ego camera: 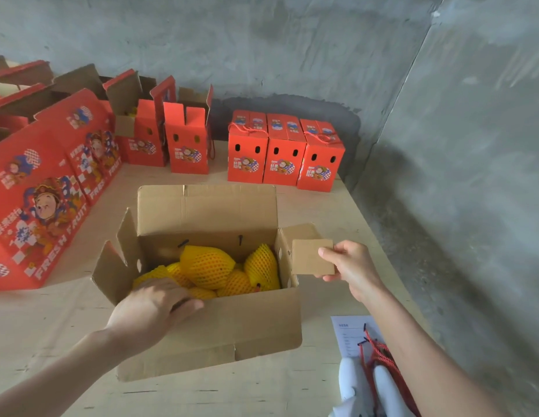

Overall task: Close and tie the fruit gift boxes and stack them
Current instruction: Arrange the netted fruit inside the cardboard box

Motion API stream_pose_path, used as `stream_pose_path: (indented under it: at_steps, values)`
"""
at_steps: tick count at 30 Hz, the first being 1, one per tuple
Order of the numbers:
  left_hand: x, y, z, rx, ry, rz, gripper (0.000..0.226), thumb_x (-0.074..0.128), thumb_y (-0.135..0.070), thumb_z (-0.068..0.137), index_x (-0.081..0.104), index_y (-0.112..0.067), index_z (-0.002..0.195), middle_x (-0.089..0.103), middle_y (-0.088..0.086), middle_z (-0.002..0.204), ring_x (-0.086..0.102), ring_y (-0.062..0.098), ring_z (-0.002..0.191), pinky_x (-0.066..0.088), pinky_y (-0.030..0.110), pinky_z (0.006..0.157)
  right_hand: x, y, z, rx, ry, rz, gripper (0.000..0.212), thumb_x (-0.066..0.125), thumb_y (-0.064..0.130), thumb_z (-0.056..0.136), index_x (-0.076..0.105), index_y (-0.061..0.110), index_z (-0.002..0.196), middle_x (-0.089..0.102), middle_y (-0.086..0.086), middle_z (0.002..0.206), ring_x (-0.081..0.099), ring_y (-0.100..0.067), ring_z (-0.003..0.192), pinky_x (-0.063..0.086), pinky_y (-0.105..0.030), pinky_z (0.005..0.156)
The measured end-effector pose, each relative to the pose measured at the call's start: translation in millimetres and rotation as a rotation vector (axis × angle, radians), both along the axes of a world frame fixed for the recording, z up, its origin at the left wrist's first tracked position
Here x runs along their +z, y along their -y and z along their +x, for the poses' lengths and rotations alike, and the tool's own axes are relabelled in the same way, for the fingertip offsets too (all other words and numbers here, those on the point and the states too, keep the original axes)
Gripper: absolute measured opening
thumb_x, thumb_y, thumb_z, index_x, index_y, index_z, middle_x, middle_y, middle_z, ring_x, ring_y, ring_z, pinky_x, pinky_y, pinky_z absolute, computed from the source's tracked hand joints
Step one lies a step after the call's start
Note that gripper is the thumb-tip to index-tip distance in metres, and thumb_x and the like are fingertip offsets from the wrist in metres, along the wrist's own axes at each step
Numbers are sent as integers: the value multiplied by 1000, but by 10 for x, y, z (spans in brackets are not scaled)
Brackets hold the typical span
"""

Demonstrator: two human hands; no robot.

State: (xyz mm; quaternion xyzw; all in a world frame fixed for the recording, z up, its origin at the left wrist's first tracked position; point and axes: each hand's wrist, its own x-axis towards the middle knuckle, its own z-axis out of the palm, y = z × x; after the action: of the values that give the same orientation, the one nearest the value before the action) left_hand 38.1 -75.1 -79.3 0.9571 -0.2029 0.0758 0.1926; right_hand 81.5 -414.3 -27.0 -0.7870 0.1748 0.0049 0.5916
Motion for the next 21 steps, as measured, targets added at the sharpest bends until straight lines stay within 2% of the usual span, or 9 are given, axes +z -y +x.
stream_pose_path:
  at_steps: [4,7,9,12,14,15,16,18,21]
  values:
    - [140,140,-37,35,37,-110,26,65,-42,84,74,-18,88,67,-6,85,62,16,82,47,26,73,26,16,-48,-23,27,25,14,62,9,88,54,1,79,65,-19,80,58,-21,39,37,-21,33]
    - [318,412,-51,78,-24,-256,17,74,-24,81,73,-16,95,65,-9,86,61,8,81,46,16,71,73,-124,-77,43,59,31,10,57,2,86,57,-8,83,64,-16,68,59,-21,44,39,-23,36]
    - [456,657,-34,122,-217,-459,25,71,-26,83,69,-18,106,65,-13,90,62,1,84,47,9,69,100,-293,-101,94,123,-90,14,57,1,82,58,-12,79,60,-14,67,53,-16,51,39,-24,42]
    - [638,1047,-1,48,-746,-905,49,58,-44,85,59,-14,125,66,-4,110,64,9,101,52,17,85,92,-627,-195,176,316,-319,36,62,3,80,41,14,53,69,-22,88,60,-12,71,39,-13,57]
    - [655,1237,14,9,-933,-1128,43,49,-40,94,60,-9,121,66,6,116,63,18,108,52,29,93,34,-806,-276,283,378,-384,22,66,8,82,57,22,68,69,-17,109,64,-9,97,42,-6,77]
    - [655,1281,30,54,-942,-1214,35,48,-31,98,60,-5,118,66,11,115,63,21,107,53,30,92,14,-866,-308,373,370,-404,8,67,11,83,65,17,86,64,-12,123,60,-10,110,43,-11,88]
    - [654,1295,53,123,-922,-1276,28,48,-22,99,59,-1,114,66,15,112,64,23,104,55,30,86,-20,-879,-321,465,355,-426,16,67,11,83,67,13,99,56,-6,136,52,-11,123,41,-17,98]
    - [620,1276,94,198,-862,-1296,20,50,-10,97,60,4,108,66,18,102,65,25,94,56,29,76,-72,-841,-343,552,344,-355,15,69,11,82,68,14,97,43,4,145,39,-6,134,35,-17,104]
    - [568,1262,130,169,-778,-1172,20,55,-9,94,64,6,103,67,24,101,66,29,93,57,40,82,-108,-742,-379,466,454,-265,18,75,9,79,72,16,96,45,13,139,42,-1,131,36,-13,102]
